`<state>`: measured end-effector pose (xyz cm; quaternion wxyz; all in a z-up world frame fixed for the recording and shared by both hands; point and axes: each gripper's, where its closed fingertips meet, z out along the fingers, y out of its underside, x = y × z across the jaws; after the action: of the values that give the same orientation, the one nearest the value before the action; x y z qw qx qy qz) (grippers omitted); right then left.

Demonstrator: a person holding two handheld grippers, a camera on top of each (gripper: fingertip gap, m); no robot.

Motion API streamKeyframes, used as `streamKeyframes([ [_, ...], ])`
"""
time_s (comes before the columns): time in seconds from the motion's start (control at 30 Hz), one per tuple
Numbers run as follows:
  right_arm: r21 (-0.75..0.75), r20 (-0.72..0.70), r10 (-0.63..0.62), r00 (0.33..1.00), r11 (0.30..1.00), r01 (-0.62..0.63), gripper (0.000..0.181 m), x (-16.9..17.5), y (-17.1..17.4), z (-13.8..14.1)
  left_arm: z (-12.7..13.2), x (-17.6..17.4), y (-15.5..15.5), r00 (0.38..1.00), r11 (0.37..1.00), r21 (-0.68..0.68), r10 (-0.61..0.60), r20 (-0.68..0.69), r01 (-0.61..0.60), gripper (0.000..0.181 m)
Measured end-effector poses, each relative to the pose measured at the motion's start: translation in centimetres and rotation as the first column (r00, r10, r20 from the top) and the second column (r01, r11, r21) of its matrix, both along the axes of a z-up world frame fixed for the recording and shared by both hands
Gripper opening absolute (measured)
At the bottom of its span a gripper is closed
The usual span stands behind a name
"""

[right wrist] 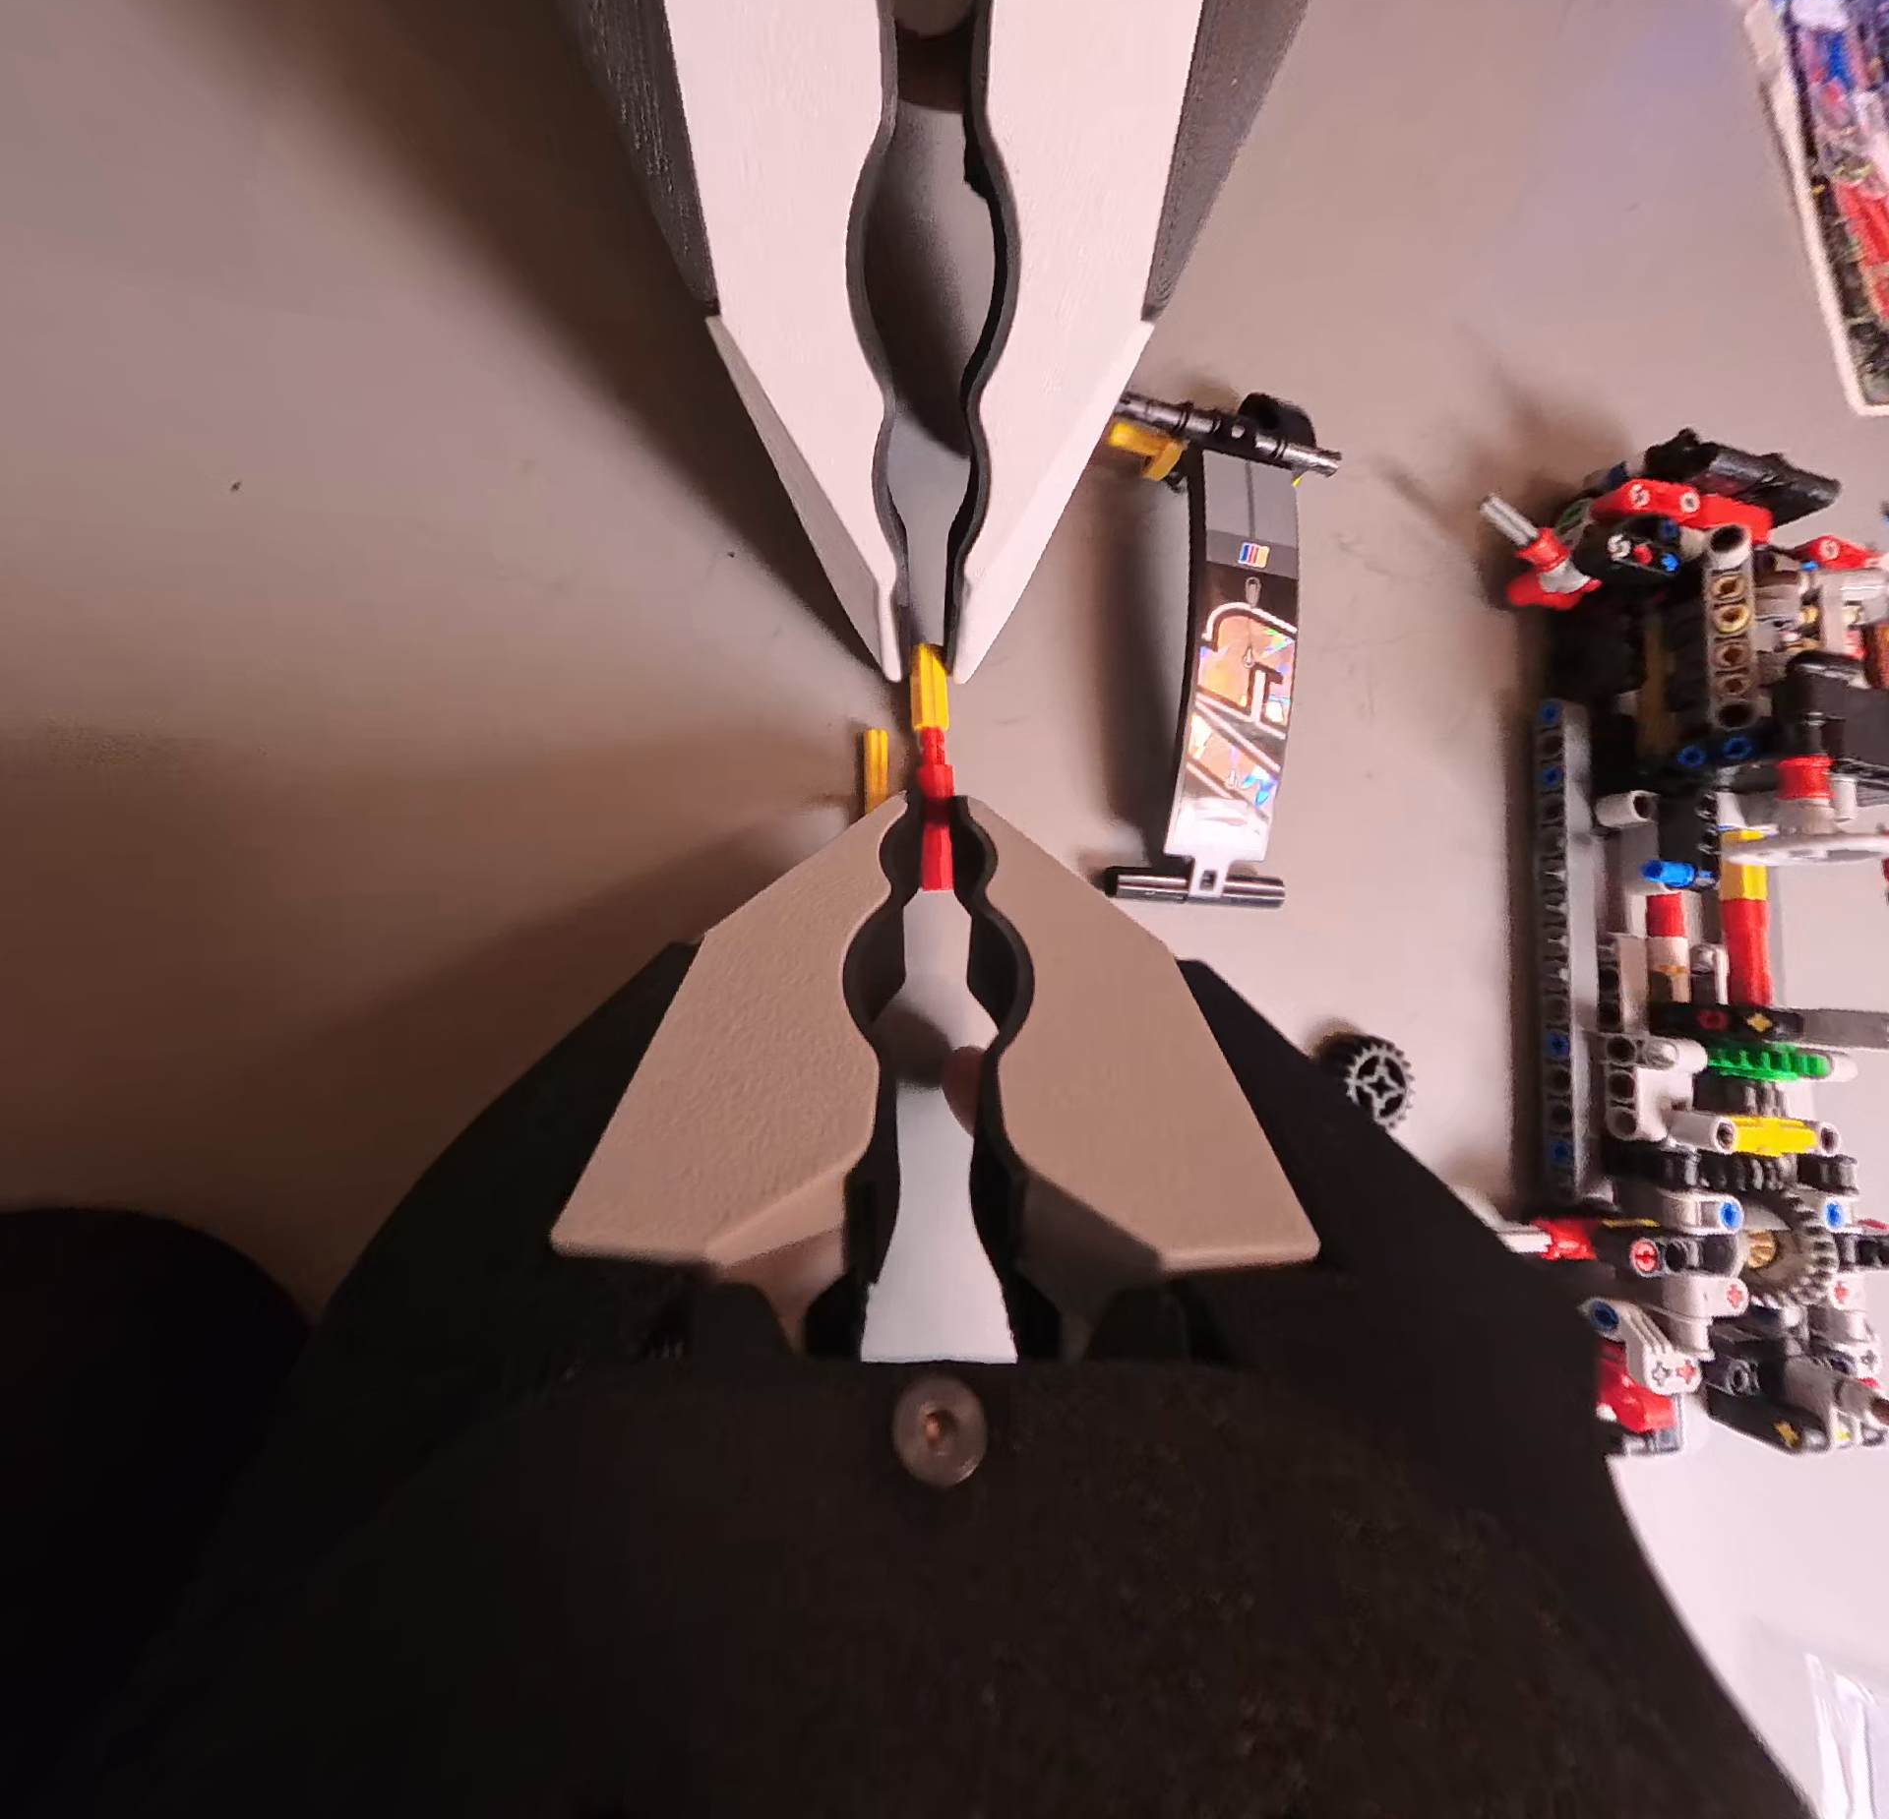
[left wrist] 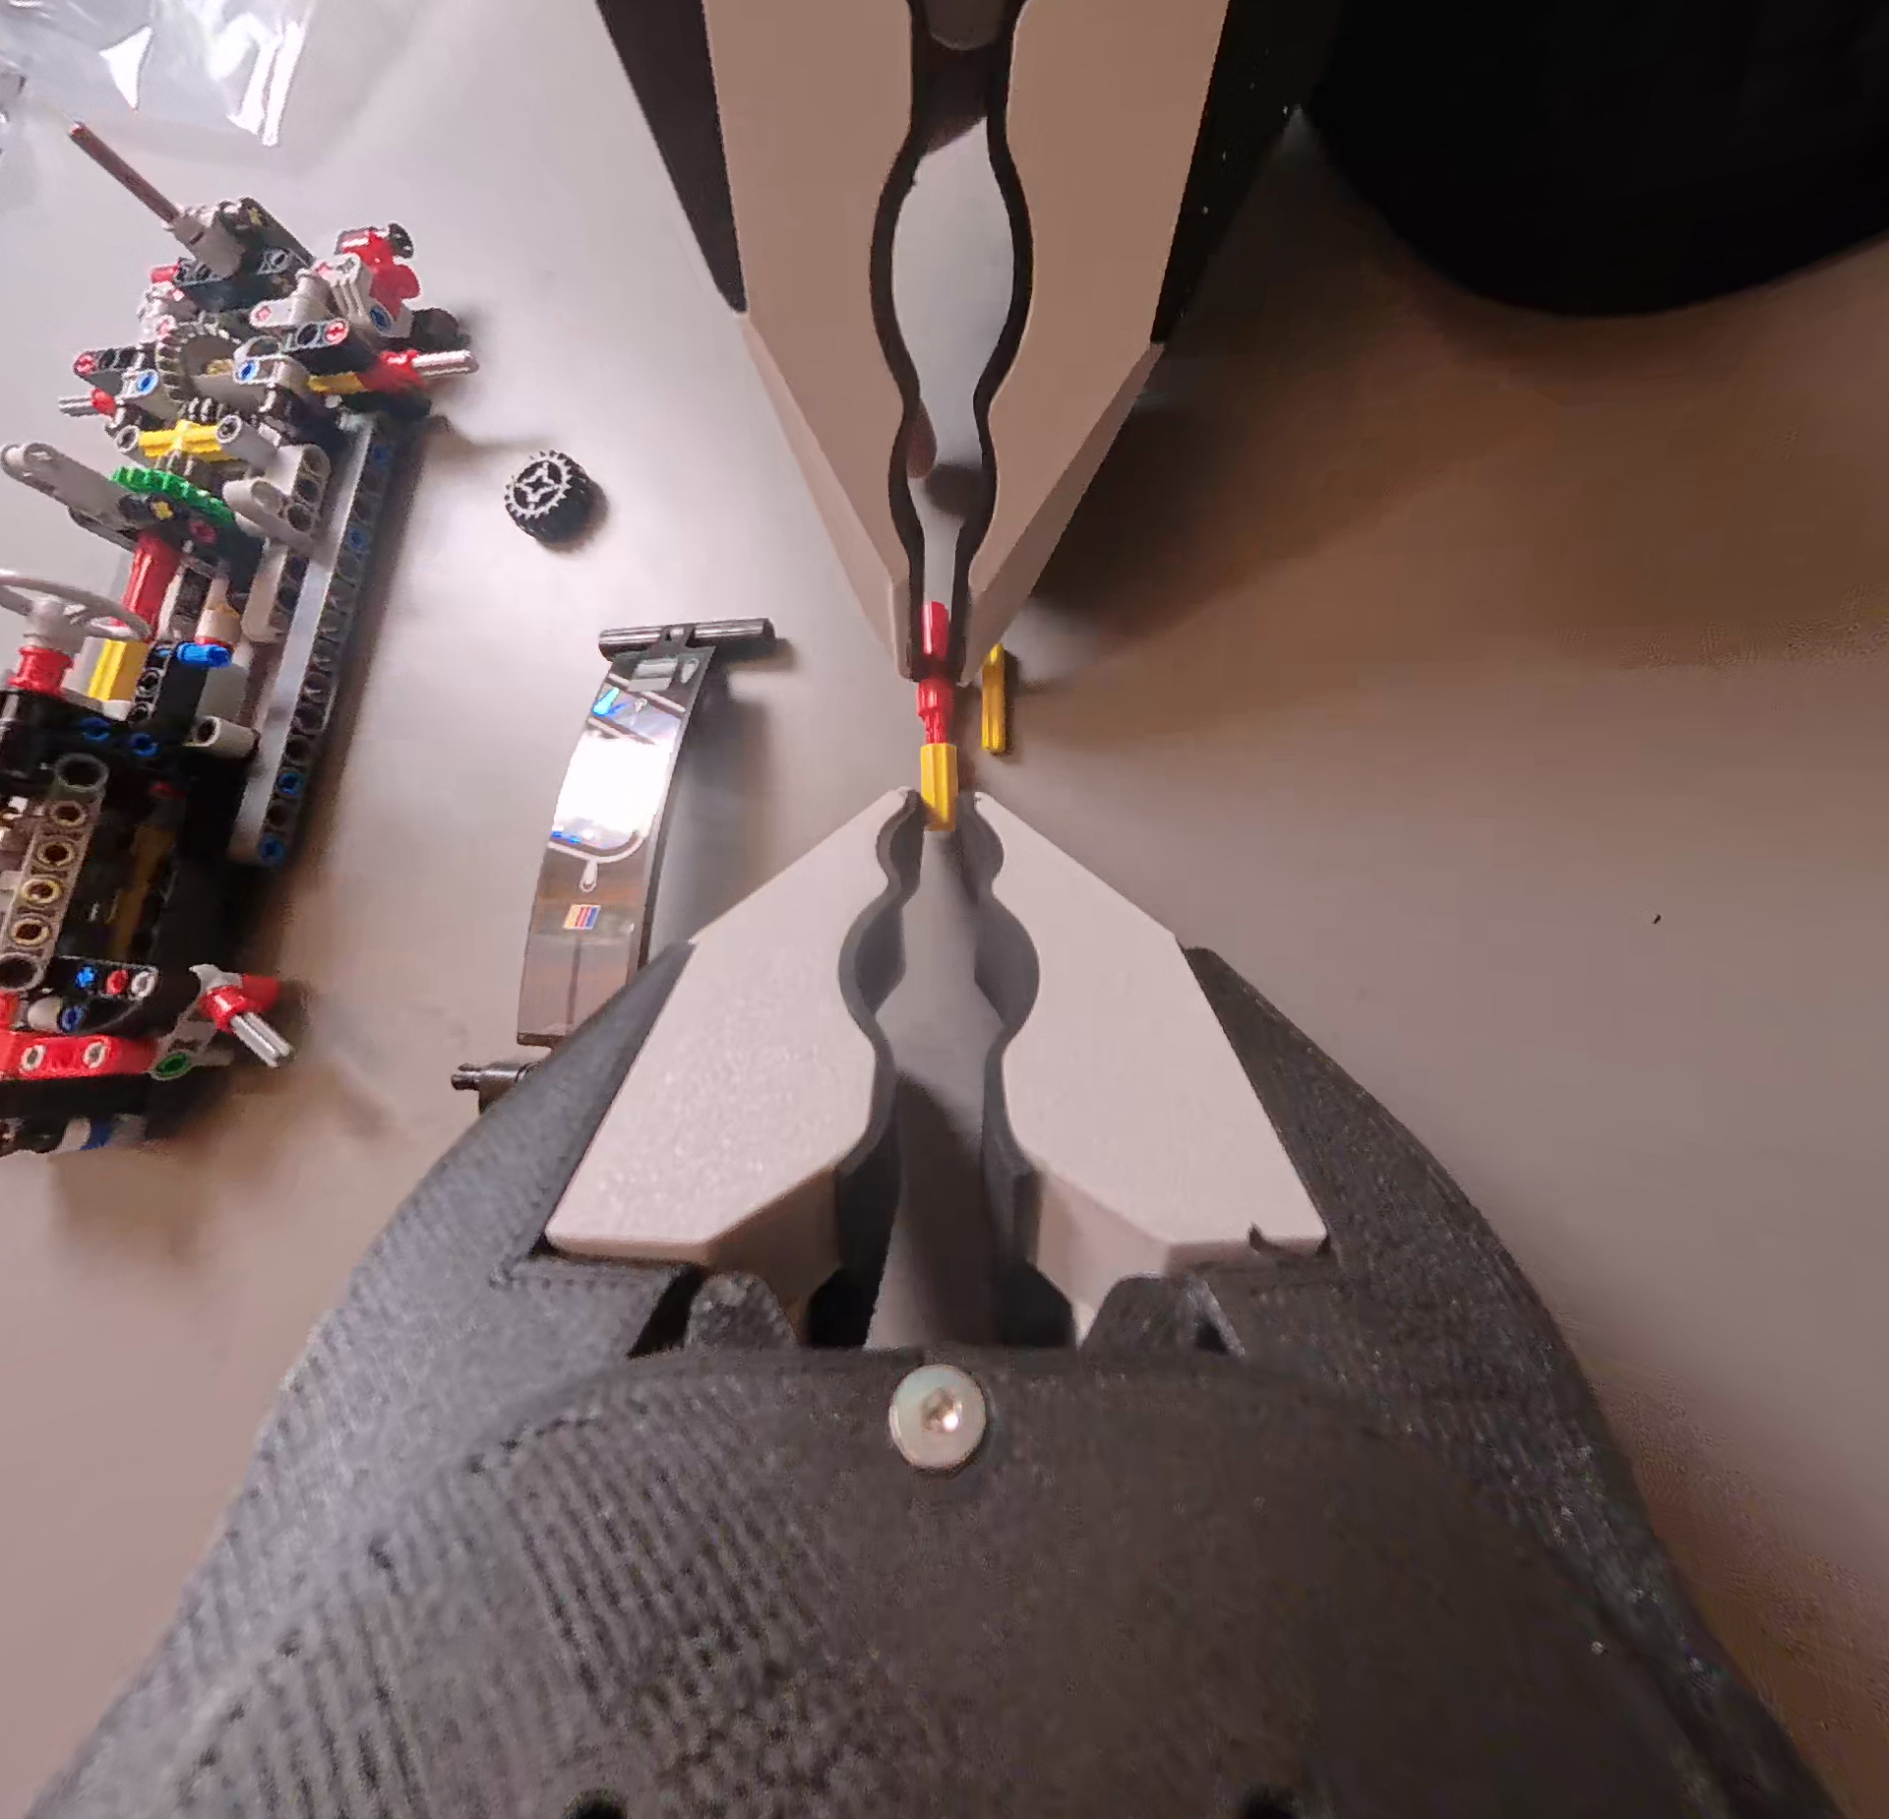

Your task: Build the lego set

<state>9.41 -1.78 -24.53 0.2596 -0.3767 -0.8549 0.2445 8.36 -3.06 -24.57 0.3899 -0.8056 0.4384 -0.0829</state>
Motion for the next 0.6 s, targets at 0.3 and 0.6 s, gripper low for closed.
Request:
streamKeyframes([
  [0.3, -0.044, 0.069, -0.025, 0.997, 0.999, 0.028, 0.001, -0.33, -0.04, -0.06, -0.05, -0.21, -0.06, 1.0, 1.0, 0.002, 0.015, 0.011, -0.015, 0.004],
  [0.6, -0.13, 0.036, -0.001, 0.999, 0.991, 0.006, 0.001, -0.24, -0.2, 0.04, -0.06, -0.17, -0.07, 0.999, 1.0, 0.014, 0.014, 0.044, -0.015, 0.004],
])
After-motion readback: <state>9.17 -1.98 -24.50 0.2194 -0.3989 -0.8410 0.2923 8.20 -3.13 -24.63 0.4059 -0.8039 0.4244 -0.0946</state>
